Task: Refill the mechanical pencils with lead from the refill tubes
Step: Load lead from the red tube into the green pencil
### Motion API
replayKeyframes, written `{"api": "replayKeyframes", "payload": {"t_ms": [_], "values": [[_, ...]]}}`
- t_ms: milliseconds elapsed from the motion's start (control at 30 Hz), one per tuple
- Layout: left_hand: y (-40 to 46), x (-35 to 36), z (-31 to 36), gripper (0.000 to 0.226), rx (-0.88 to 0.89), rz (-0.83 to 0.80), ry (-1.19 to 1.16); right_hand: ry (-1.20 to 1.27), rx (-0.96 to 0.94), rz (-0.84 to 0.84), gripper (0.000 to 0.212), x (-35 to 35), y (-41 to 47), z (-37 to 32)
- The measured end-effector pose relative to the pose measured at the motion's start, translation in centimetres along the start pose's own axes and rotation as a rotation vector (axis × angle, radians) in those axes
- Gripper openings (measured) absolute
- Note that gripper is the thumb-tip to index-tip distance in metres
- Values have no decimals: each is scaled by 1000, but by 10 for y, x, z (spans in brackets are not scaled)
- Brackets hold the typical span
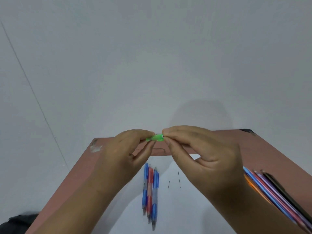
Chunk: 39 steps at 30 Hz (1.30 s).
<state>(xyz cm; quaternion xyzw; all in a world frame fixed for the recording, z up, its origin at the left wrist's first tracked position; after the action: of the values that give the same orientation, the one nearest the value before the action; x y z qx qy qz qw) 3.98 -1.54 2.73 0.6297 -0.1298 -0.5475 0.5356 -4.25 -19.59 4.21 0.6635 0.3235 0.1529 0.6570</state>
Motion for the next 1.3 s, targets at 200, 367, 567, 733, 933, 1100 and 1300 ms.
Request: {"api": "replayKeyframes", "payload": {"t_ms": [200, 367, 567, 733, 933, 1100, 1300], "values": [[-1, 5, 0, 30, -19, -19, -62, 26, 185, 1, 19, 6, 0, 5], [-3, 11, -1, 20, -116, -45, -196, 184, 539, -87, 27, 9, -2, 8], [-4, 14, -5, 26, -238, -50, -293, 120, 754, -198, 25, 8, -5, 21], [-6, 15, -13, 20, -331, -46, -296, -35, 870, -300, 17, 6, -5, 36], [-9, 18, -32, 17, -348, -22, -221, -197, 988, -824, 17, 7, -19, 54], [-12, 19, -41, 22, -369, -23, -171, -280, 1004, -1183, 21, 11, -15, 56], [-14, 23, -49, 25, -350, -5, -163, -391, 899, -1364, 14, 15, -10, 57]]}}
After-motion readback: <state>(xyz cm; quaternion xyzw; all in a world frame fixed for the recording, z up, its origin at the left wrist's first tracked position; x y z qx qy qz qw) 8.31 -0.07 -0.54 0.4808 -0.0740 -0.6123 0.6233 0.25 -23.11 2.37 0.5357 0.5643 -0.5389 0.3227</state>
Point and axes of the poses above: each hand's wrist, its own y-axis towards the middle knuckle, its own x-axis out of the palm, z = x × y, the point moved 2 cm from there along y, towards the middle knuckle, and after that the axes turned 4 degrees about -y, right-handed, at the moved point
